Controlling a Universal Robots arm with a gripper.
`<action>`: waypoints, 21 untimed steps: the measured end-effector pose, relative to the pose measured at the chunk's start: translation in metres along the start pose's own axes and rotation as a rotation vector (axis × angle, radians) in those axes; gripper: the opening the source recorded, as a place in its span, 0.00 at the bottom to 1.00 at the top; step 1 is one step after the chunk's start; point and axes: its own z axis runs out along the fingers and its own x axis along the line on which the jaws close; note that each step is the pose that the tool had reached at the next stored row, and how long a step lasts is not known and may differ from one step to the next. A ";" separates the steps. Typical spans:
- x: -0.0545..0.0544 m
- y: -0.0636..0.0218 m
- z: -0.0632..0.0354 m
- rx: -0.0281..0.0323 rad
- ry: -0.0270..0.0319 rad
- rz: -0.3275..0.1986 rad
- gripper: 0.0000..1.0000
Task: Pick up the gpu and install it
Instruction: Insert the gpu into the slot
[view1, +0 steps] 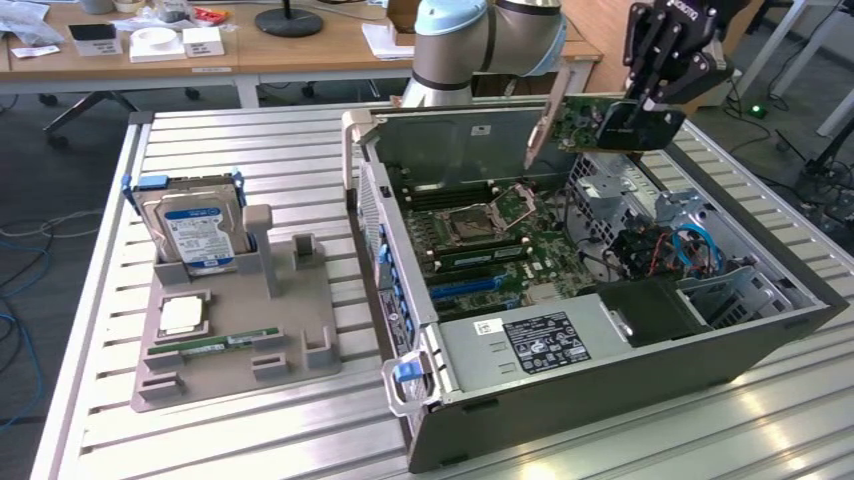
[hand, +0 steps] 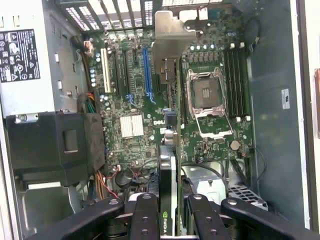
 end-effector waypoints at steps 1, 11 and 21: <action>0.000 0.0001 0.0004 0.0016 -0.0001 -0.005 0.27; 0.000 0.0019 0.0034 0.0135 -0.0003 -0.049 0.27; 0.001 0.0073 0.0105 0.0285 -0.0013 -0.074 0.27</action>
